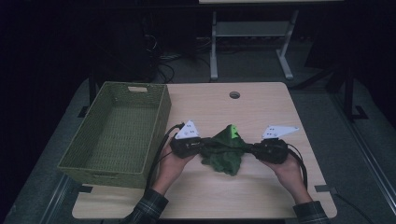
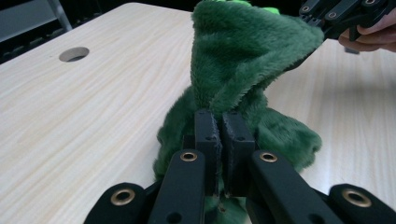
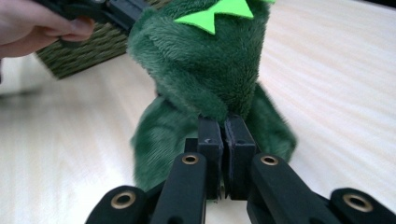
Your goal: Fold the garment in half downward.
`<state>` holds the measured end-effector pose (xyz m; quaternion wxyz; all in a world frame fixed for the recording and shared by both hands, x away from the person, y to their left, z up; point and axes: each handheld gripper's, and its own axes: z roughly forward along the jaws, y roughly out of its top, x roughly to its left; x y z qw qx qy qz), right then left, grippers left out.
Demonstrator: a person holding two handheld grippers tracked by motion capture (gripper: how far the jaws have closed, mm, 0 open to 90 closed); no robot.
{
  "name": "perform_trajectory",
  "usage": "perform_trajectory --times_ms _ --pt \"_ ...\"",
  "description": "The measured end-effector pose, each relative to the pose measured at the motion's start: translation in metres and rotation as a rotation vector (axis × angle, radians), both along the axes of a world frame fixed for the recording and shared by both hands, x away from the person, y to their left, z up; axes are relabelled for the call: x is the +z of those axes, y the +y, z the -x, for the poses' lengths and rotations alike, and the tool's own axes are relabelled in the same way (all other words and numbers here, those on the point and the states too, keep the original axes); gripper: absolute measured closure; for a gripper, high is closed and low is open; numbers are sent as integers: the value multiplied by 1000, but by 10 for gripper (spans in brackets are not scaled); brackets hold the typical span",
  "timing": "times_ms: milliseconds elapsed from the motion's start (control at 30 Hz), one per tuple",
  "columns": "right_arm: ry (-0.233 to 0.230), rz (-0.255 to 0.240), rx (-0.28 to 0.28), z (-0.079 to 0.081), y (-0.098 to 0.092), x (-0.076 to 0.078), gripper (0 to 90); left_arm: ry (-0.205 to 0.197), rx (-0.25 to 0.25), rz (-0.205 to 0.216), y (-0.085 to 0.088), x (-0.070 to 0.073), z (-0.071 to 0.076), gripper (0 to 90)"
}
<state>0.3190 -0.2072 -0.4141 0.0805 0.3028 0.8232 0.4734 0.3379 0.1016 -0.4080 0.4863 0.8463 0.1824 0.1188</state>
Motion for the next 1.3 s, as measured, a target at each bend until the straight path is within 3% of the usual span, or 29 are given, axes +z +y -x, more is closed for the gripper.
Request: perform_trajectory --times_ms 133,233,300,400,533,633,933,1200,1300 --pt "3 19 32 11 2 -5 866 -3 -14 -19 1 -7 11 862" --pt "36 34 54 19 4 -9 866 7 -21 -29 3 -12 17 863" --pt "16 47 70 23 6 -13 866 10 -29 -38 3 -16 21 863" --pt "50 67 89 28 10 -17 866 20 -38 -64 3 -23 26 864" --pt "47 88 114 34 12 -22 866 35 -49 -89 4 -33 31 864" --pt "75 91 121 36 11 -28 866 44 -60 -107 4 -38 33 865" --pt "105 182 152 38 22 -45 866 59 -96 -210 -1 -56 37 867" --pt "88 244 142 37 30 -53 867 67 -79 -237 -9 -61 32 866" --pt "89 231 141 35 30 -54 867 69 -79 -238 -10 -61 31 866"
